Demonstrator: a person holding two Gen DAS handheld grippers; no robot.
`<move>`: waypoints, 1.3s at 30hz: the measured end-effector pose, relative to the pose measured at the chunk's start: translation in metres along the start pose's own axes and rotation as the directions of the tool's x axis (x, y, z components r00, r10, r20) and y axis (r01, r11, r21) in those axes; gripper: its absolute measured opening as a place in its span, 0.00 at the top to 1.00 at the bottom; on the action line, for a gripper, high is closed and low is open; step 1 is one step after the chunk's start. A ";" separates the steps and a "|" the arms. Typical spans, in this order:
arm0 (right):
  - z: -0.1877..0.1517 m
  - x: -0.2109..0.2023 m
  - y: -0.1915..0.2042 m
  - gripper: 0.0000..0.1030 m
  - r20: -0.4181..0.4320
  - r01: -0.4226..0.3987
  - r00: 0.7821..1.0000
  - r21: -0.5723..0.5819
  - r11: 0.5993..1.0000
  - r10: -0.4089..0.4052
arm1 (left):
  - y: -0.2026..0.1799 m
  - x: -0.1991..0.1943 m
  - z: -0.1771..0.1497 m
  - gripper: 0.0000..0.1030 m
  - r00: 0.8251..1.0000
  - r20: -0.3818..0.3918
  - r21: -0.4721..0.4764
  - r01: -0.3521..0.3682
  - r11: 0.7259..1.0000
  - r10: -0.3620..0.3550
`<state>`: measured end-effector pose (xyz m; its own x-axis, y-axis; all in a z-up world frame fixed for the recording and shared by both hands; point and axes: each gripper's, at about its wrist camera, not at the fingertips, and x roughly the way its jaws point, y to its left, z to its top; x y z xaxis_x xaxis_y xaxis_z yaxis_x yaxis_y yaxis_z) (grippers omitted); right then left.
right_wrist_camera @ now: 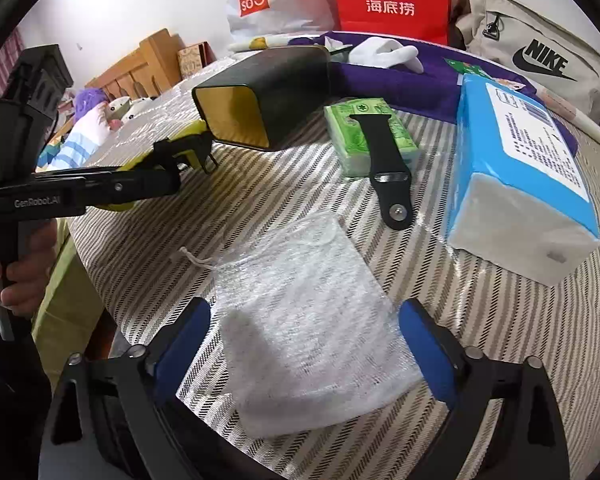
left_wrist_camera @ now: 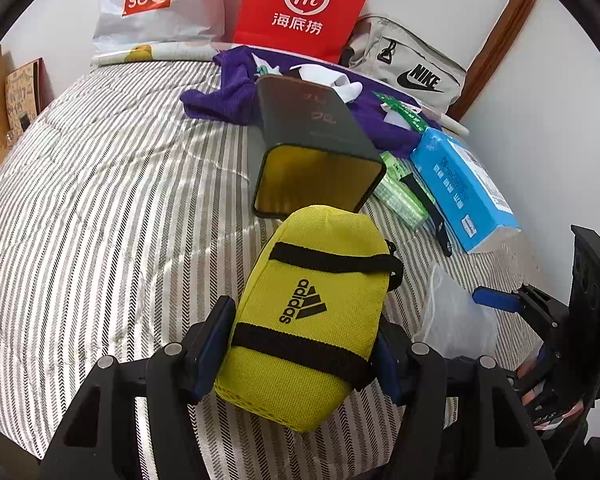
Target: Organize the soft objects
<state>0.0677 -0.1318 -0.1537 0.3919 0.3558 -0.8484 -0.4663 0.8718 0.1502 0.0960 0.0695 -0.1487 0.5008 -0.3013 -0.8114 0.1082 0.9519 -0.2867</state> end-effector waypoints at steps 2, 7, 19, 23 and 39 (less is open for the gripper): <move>-0.001 0.002 0.004 0.03 0.004 0.018 1.000 -0.023 1.000 -0.018 | 0.000 0.001 -0.001 0.41 1.000 -0.004 -0.004 -0.002 1.000 0.002; -0.005 0.005 0.012 0.02 0.016 0.081 0.997 -0.062 0.995 -0.081 | -0.003 0.001 -0.002 0.41 1.000 -0.004 -0.004 -0.005 1.000 0.005; -0.025 -0.022 -0.026 0.83 0.100 0.139 0.985 0.037 0.990 -0.142 | -0.012 -0.005 -0.005 0.41 1.000 0.010 -0.008 -0.005 1.000 0.005; -0.034 -0.030 -0.039 0.90 0.097 0.138 0.985 0.076 0.988 -0.145 | -0.019 -0.010 -0.004 0.41 0.999 0.029 0.008 -0.021 1.000 0.021; -0.015 -0.075 -0.058 0.91 0.152 0.118 0.979 0.135 0.984 -0.139 | -0.033 -0.045 0.023 0.41 0.994 0.108 0.024 -0.015 1.000 0.013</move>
<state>0.0531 -0.2139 -0.1063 0.5687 0.2786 -0.7739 -0.3053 0.9452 0.1160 0.0899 0.0533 -0.0911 0.5918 -0.2815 -0.7553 0.1214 0.9575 -0.2617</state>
